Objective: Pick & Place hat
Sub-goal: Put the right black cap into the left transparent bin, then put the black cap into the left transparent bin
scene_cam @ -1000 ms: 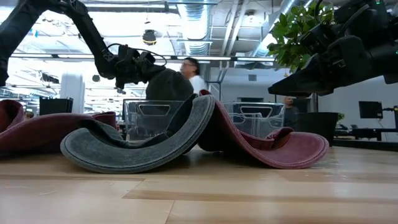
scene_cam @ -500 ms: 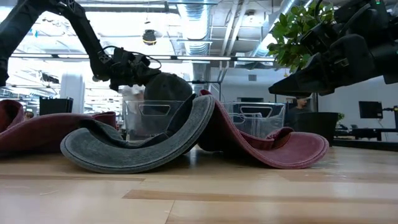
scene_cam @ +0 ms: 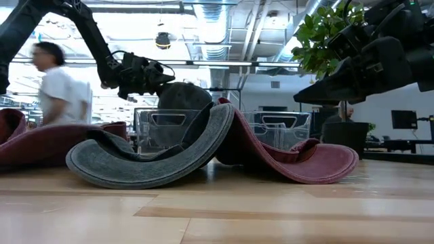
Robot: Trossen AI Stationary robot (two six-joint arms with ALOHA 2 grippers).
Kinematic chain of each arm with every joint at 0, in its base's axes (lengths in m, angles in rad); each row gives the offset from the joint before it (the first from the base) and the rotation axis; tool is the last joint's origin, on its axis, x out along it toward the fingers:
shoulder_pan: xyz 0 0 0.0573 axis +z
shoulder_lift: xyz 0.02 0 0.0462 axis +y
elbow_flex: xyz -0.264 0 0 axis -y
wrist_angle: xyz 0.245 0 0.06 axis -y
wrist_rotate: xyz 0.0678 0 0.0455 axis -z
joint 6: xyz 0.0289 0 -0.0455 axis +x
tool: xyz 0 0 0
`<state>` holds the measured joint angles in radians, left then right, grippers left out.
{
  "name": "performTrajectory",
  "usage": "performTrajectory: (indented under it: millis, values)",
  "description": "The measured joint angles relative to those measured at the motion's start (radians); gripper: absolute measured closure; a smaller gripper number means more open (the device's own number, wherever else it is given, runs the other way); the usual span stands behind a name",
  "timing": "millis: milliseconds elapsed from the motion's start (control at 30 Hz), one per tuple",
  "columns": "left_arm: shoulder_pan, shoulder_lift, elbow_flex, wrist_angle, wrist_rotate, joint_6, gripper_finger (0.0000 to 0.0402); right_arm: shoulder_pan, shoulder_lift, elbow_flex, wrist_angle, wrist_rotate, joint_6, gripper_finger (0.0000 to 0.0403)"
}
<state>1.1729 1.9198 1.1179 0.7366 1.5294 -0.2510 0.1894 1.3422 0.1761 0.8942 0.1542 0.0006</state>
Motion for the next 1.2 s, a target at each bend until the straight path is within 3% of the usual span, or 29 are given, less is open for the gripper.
performTrajectory:
  millis: [267, 367, 800, 967, 1200]
  values:
    - [0.046, 0.000, 0.000, 0.003, -0.056, -0.019, 0.0218, 0.000, 0.000, 0.000, -0.003, -0.001, 0.000, 0.0285]
    - [0.064, 0.000, 0.000, 0.004, -0.096, -0.003, 0.0215, 0.000, 0.000, 0.000, -0.003, -0.001, 0.000, 0.0285]
    - [0.020, -0.025, 0.000, 0.005, -0.084, 0.007, 0.0215, 0.000, 0.000, 0.000, -0.026, 0.002, 0.000, 0.0285]
    - [-0.010, -0.130, -0.004, 0.004, -0.085, 0.040, 0.0215, 0.000, 0.000, 0.000, -0.030, 0.002, 0.000, 0.0285]
    - [-0.078, -0.396, -0.114, 0.000, -0.132, 0.131, 0.0215, 0.000, 0.000, 0.000, -0.078, 0.002, 0.015, 0.0285]
